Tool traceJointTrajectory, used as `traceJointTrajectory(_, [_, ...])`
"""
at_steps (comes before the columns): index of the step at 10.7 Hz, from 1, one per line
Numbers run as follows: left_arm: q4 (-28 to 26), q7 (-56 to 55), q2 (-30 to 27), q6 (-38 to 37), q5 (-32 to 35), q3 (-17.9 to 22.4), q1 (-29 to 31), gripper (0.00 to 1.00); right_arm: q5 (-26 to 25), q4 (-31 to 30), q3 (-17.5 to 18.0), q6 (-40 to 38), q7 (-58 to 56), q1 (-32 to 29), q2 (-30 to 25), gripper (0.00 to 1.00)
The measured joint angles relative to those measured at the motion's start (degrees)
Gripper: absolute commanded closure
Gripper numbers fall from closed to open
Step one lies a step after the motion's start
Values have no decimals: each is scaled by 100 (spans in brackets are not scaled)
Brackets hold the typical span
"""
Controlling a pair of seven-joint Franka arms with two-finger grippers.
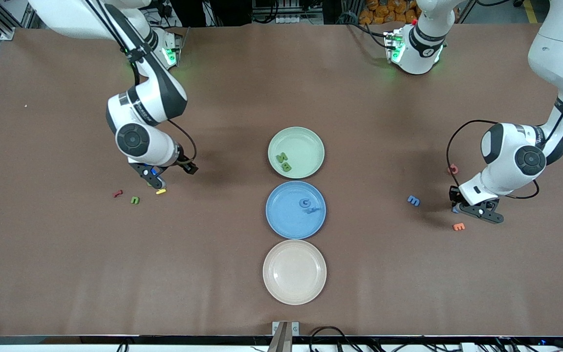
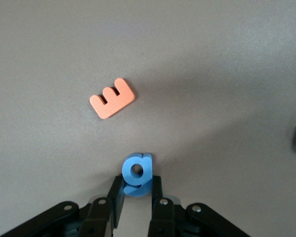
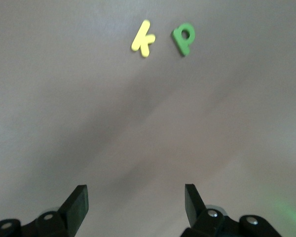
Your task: Sort letters by color into matching plates
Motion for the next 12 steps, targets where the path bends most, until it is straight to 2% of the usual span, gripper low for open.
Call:
traceJointTrajectory(4, [1, -124, 12, 13, 0, -39, 1, 100, -1, -179, -436, -16, -1365, -241, -133, 13])
traceJointTrajectory(9, [89, -929, 8, 14, 0, -479, -9, 100, -1, -231, -1071, -8, -2933, -287, -156, 13])
traceJointTrajectory(12, [99, -1411, 7, 14, 0, -716, -14, 100, -1, -277, -1167, 192, -3283, -376, -155, 12])
